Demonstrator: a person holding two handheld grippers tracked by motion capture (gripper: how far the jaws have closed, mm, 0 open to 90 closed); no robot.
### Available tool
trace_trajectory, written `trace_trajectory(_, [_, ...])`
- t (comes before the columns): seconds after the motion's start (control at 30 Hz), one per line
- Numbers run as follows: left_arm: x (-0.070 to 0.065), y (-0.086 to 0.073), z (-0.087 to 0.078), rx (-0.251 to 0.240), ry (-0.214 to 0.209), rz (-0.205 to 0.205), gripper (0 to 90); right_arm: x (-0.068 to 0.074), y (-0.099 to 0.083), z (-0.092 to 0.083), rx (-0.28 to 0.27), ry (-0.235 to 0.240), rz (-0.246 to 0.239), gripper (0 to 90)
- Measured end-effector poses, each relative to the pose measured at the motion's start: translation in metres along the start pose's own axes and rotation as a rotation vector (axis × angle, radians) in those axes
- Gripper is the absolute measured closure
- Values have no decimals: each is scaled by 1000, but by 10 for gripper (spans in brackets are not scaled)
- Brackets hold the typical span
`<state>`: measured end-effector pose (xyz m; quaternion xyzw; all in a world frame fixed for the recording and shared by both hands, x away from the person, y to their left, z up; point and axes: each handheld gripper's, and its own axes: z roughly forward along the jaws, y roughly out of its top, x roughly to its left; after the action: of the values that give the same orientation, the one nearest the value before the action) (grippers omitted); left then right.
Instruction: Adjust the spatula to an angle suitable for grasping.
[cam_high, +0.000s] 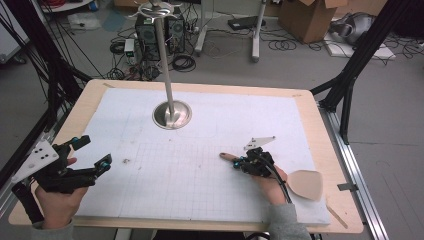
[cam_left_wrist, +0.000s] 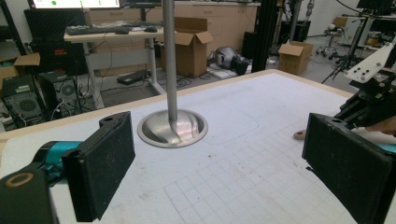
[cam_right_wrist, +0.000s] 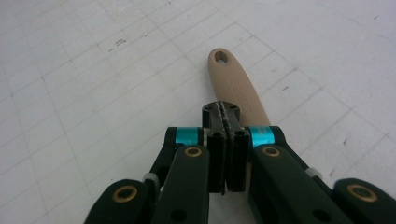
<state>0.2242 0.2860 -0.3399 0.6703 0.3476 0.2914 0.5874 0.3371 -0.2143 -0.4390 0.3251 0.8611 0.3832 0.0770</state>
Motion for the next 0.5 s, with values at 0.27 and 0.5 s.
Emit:
trace_trajectory(0.27, [-1, 0, 1, 4, -4, 2, 97, -6, 3, 1, 4, -30, 23, 898])
trace_trajectory(0.5, [-1, -1, 3, 11, -8, 3, 97, -10, 4, 2, -3, -40, 36, 898])
